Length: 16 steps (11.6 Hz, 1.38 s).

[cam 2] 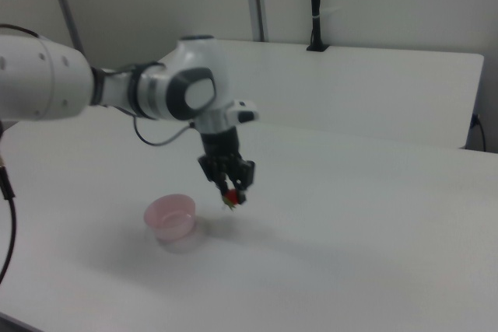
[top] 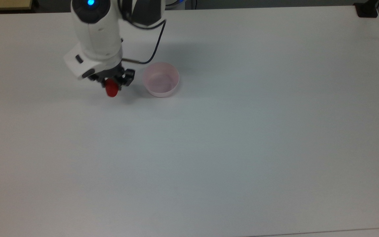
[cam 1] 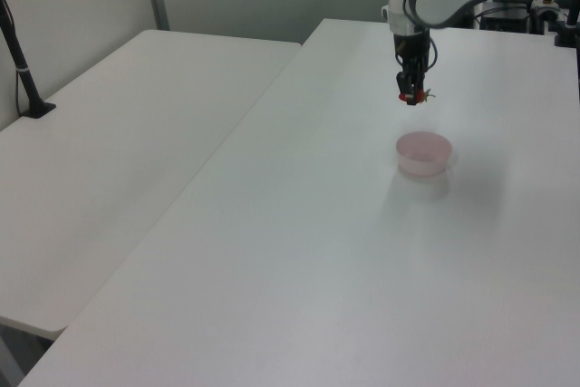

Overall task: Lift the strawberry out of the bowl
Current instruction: 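Lower the strawberry onto the table beside the bowl and release it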

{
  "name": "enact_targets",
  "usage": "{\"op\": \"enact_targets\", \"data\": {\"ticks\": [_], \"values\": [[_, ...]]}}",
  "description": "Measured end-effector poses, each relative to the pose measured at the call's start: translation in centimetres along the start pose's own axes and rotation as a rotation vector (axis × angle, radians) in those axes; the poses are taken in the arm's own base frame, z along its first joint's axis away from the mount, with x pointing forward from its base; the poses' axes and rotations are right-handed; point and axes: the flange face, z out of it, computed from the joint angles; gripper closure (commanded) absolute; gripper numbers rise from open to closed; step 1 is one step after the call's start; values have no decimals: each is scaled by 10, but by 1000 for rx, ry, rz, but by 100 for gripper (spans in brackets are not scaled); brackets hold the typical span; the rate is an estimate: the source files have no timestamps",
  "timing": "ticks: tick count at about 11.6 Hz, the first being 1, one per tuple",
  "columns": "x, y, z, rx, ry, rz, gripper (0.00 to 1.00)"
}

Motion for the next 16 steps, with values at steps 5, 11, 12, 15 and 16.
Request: {"op": "enact_targets", "data": {"ticks": [5, 11, 12, 15, 16], "values": [[19, 53, 62, -37, 50, -17, 0], [17, 22, -9, -39, 102, -39, 0], [9, 4, -38, -41, 101, -50, 0], [-41, -52, -140, 12, 96, -75, 0], [-60, -61, -171, 74, 111, -57, 0]]}}
